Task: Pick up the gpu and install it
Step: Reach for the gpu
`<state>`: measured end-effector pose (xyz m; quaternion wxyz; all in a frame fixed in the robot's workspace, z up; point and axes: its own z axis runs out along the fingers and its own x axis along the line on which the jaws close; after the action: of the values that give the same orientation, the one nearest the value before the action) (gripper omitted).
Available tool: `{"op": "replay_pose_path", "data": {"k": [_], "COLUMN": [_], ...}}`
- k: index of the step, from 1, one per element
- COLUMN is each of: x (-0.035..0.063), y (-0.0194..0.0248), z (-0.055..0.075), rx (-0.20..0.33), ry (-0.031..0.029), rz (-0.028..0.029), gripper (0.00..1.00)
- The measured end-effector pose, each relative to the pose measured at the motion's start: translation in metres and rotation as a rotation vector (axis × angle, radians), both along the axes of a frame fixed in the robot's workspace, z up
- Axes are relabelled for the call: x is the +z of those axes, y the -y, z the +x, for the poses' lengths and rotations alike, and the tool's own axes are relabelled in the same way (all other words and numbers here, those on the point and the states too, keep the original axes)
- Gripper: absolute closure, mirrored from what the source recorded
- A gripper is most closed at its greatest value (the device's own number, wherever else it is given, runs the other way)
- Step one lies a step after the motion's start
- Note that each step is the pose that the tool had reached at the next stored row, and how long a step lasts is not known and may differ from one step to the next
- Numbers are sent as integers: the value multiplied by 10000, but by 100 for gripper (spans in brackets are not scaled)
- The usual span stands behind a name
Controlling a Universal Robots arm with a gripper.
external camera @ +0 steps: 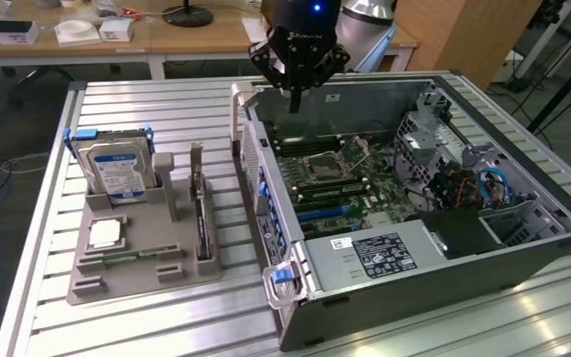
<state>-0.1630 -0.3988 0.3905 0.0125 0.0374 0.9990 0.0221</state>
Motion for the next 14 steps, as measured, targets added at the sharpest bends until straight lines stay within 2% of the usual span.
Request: {"op": "replay_pose_path", "data": {"k": [14], "x": [-7], "y": [0], "z": [-86], "rx": [0], "ry": [0], "rz": [0], "gripper": [89]}}
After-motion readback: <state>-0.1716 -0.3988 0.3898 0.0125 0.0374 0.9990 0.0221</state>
